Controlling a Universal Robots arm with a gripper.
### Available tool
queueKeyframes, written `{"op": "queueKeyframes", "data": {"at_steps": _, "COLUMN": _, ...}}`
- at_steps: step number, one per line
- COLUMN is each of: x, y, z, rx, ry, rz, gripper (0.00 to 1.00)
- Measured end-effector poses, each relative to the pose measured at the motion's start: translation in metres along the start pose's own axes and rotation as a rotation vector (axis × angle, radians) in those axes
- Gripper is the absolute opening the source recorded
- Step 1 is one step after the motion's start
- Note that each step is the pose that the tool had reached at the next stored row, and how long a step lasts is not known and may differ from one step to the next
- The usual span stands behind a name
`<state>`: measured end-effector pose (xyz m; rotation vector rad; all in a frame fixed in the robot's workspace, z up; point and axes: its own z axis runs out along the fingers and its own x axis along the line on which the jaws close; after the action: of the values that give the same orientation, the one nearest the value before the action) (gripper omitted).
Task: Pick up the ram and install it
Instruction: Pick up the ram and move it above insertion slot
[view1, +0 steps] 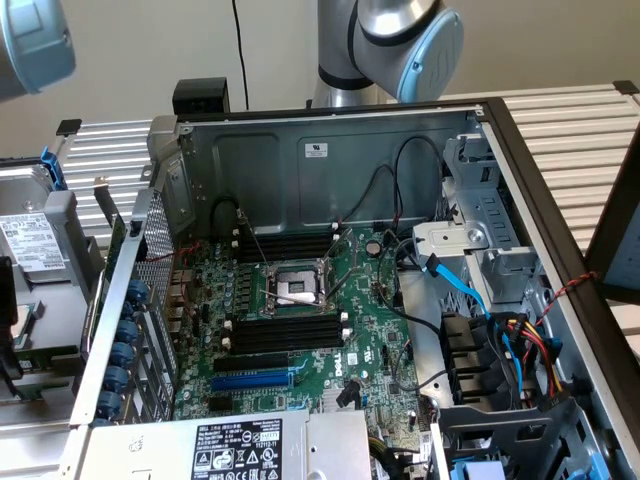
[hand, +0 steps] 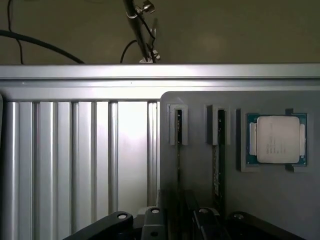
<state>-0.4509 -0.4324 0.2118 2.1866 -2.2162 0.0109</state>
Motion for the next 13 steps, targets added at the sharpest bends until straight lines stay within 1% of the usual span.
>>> {"op": "queueKeyframes", "data": {"at_steps": 1, "x": -0.0001, "y": 0.0, "z": 0.0005, "rx": 0.0031, "ry": -0.0002, "rz": 0.0, "gripper": 0.27}}
{"op": "queueKeyframes", "data": {"at_steps": 2, "x": -0.0001, "y": -0.0001, "z": 0.0008, "rx": 0.0039, "ry": -0.001, "rz": 0.0, "gripper": 0.27}}
{"op": "queueKeyframes", "data": {"at_steps": 5, "x": -0.0001, "y": -0.0001, "z": 0.0014, "rx": 0.0037, "ry": -0.0093, "rz": 0.0, "gripper": 0.27}}
{"op": "queueKeyframes", "data": {"at_steps": 6, "x": -0.0001, "y": -0.0001, "z": 0.0017, "rx": 0.0039, "ry": -0.0132, "rz": 0.0, "gripper": 0.27}}
{"op": "queueKeyframes", "data": {"at_steps": 7, "x": 0.0, "y": -0.0001, "z": 0.0021, "rx": 0.0037, "ry": -0.0184, "rz": 0.0, "gripper": 0.27}}
{"op": "queueKeyframes", "data": {"at_steps": 8, "x": -0.0001, "y": -0.0001, "z": 0.0021, "rx": 0.0038, "ry": -0.0208, "rz": 0.0, "gripper": 0.27}}
{"op": "queueKeyframes", "data": {"at_steps": 13, "x": -0.0001, "y": -0.0001, "z": 0.0022, "rx": 0.0036, "ry": -0.0207, "rz": 0.0, "gripper": 0.27}}
